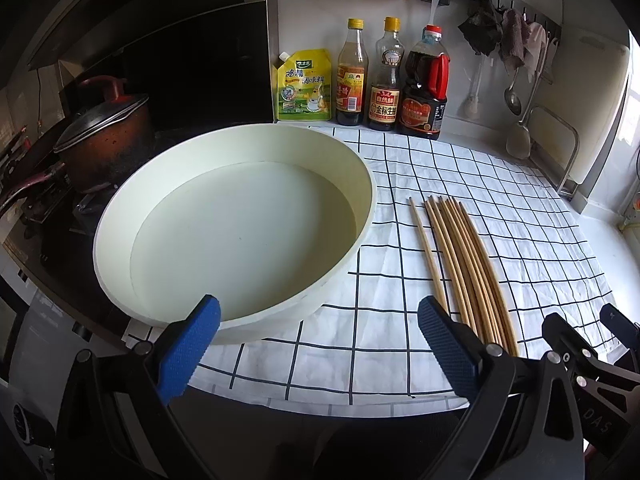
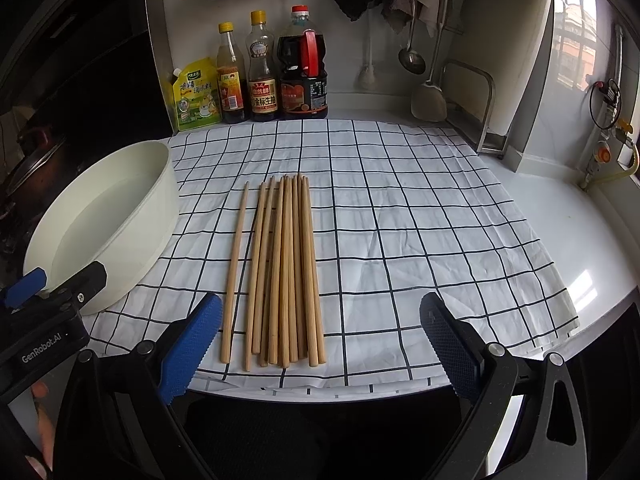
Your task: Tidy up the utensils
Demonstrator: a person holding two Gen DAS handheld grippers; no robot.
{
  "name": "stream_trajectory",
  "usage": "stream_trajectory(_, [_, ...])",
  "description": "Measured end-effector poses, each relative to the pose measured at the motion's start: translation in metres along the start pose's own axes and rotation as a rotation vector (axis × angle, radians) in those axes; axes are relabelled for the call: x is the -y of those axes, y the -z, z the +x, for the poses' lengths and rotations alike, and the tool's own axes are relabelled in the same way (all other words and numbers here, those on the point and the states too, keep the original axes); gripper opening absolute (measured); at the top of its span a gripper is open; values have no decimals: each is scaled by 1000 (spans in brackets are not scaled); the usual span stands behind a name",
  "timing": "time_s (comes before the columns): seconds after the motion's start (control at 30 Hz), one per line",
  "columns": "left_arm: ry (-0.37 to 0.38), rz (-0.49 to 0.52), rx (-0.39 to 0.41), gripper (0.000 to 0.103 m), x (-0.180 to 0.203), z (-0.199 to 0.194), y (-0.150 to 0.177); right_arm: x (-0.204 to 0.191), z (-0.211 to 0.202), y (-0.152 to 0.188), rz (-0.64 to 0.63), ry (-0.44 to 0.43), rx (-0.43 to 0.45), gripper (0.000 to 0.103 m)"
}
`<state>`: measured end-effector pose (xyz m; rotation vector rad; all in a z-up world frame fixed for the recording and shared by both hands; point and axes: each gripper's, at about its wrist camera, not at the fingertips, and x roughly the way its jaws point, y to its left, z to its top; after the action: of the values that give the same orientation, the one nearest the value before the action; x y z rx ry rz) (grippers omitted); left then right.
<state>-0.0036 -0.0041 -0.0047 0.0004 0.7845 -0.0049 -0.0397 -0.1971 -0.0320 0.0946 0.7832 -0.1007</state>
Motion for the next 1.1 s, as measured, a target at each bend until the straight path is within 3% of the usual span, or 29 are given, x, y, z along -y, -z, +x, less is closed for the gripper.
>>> stream_trajectory(1.1, [4, -7, 4, 97, 0, 0, 0, -2, -1, 1, -4, -4, 1, 95])
